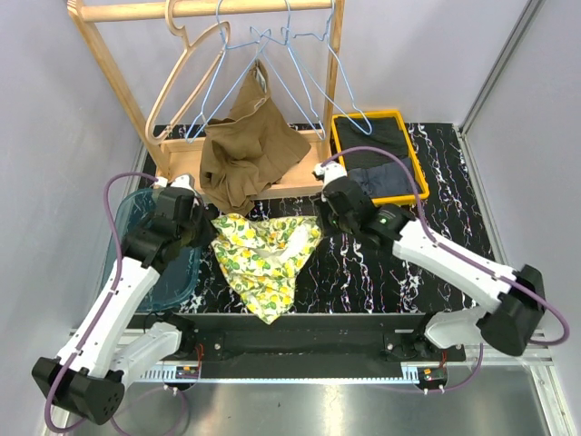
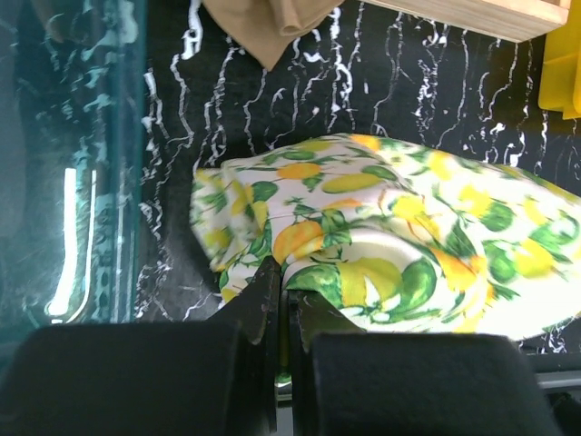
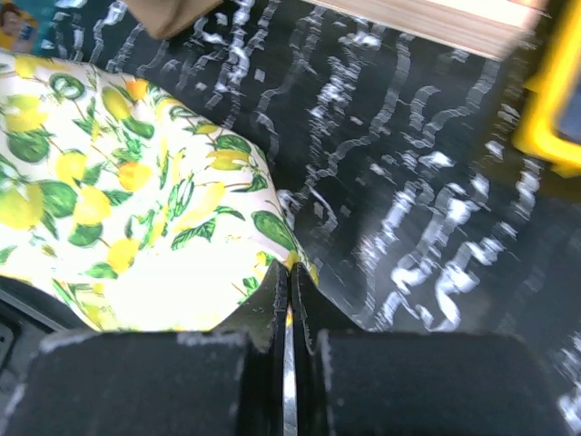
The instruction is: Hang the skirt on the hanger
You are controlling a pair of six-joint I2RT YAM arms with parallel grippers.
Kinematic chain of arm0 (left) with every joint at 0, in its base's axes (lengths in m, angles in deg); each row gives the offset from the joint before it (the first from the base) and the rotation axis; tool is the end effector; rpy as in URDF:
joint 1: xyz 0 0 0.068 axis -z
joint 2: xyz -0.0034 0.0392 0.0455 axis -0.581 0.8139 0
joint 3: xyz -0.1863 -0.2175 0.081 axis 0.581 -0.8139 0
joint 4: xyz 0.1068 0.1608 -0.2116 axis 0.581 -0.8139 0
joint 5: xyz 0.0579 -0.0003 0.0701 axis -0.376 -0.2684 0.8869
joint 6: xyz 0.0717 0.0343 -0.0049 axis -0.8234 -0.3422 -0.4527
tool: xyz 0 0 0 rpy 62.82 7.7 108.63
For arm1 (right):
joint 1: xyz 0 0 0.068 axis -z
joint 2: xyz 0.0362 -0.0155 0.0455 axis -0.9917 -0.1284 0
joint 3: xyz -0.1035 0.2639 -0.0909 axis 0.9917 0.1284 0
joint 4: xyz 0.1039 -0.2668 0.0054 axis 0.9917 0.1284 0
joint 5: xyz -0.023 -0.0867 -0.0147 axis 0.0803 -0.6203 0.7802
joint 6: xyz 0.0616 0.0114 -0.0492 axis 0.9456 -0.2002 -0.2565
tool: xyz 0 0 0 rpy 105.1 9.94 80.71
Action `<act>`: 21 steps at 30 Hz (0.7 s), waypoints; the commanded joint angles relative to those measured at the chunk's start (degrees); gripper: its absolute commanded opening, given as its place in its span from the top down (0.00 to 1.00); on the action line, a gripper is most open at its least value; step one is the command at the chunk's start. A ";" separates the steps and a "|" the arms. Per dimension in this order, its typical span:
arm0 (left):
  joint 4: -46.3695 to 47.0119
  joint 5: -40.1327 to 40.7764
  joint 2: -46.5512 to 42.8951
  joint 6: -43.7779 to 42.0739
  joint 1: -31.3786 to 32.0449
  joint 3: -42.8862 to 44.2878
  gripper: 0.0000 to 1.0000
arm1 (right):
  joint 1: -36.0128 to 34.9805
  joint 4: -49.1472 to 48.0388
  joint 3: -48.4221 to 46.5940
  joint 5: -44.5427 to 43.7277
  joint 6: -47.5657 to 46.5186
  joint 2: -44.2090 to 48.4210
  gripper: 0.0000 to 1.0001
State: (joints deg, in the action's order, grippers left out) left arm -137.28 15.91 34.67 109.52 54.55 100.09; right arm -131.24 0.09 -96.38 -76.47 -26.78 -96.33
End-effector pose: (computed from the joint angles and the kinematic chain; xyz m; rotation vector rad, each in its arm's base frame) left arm 0.1971 -0.0624 0.3147 -0.3490 2.3459 -0.3654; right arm 0.2397 0.2528 0.3140 -0.5235 2.2040 0.4080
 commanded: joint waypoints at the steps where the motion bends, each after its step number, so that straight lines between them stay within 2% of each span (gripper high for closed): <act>1: 5.21 -1.57 1.72 -2.03 0.05 4.21 1.00 | 1.51 11.82 -5.58 -8.81 0.82 7.01 1.00; 7: 4.94 -1.92 3.05 -3.43 0.05 5.18 0.99 | 7.30 17.45 -10.42 -21.20 1.88 13.52 1.00; 9: 5.29 -4.01 3.49 -3.61 0.05 5.00 0.99 | 8.45 17.54 -10.95 -20.97 1.35 15.19 1.00; 14: 7.83 -12.53 5.16 -5.19 0.05 5.27 0.95 | 8.54 15.00 -9.47 -10.78 1.35 15.20 1.00; 17: 10.90 -17.63 5.25 -5.28 0.13 1.76 0.87 | 8.72 13.41 -4.82 -5.86 3.10 13.53 1.00; 19: 12.67 -18.88 4.81 -4.84 0.13 -2.88 0.75 | 8.63 11.49 -0.60 -1.82 5.21 12.13 1.00; 21: 14.34 -19.50 4.89 -4.23 0.13 -5.71 0.57 | 8.63 9.90 3.08 2.30 7.23 11.34 1.00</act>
State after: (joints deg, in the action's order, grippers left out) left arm -127.84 1.58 39.85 105.36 55.03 99.77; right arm -122.98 13.36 -99.40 -82.91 -23.68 -82.45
